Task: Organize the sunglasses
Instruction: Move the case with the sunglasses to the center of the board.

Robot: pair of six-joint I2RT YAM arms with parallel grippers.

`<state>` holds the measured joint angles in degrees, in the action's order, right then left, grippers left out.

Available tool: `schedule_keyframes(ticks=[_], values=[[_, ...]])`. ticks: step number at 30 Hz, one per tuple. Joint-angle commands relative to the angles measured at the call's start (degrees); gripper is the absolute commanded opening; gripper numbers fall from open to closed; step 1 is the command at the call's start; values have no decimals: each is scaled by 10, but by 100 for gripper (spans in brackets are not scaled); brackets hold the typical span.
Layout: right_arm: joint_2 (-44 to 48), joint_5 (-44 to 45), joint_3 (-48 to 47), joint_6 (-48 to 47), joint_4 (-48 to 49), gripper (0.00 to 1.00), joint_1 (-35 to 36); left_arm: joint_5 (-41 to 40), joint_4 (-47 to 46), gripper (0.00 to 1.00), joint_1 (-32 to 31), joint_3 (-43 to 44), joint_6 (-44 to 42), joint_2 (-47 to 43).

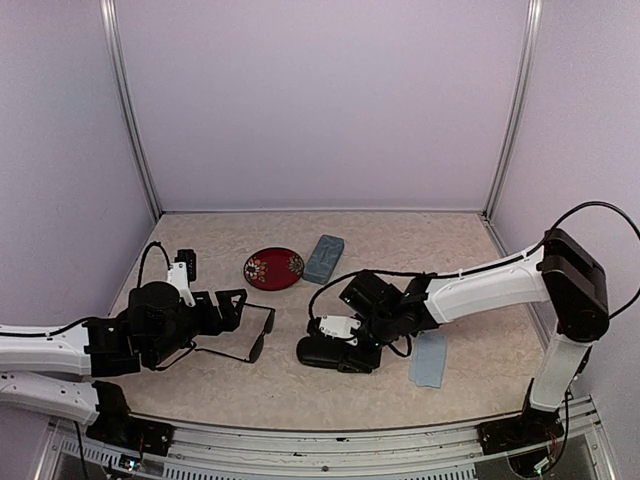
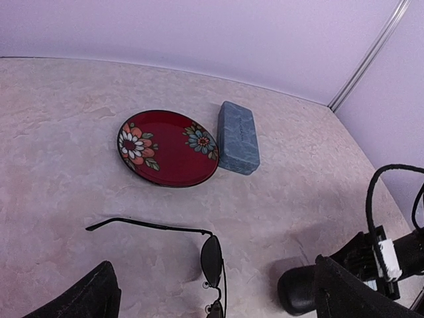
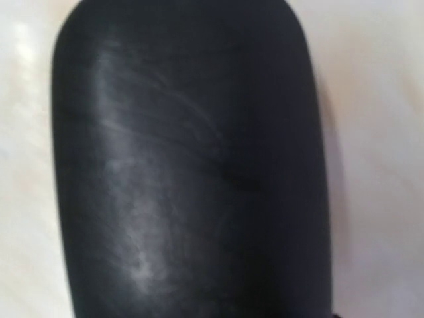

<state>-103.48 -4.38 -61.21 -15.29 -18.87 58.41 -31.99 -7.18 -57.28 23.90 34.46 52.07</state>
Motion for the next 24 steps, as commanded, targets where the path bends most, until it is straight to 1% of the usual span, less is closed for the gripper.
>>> schedule_keyframes(ticks=[1, 5, 12, 14, 17, 19, 21, 24], values=[[69, -3, 23, 43, 16, 47, -66, -1, -12, 99, 7, -2, -5, 4], [76, 33, 16, 64, 2, 47, -132, 0, -15, 99, 8, -4, -8, 5], [14, 65, -38, 74, -28, 46, -229, 0, -14, 99, 12, 0, -10, 12], [-2, 58, -50, 70, -31, 47, -248, 12, -20, 99, 19, 0, -8, 13], [-22, 53, -56, 58, -29, 49, -263, 50, -43, 99, 40, -6, -8, 16], [-34, 52, -59, 52, -31, 52, -268, 61, -49, 99, 55, -5, 3, 21], [-44, 49, -58, 52, -32, 57, -270, 83, -63, 99, 70, -1, -5, 34], [-47, 51, -58, 59, -27, 77, -269, 80, -58, 99, 73, 32, -26, 70]])
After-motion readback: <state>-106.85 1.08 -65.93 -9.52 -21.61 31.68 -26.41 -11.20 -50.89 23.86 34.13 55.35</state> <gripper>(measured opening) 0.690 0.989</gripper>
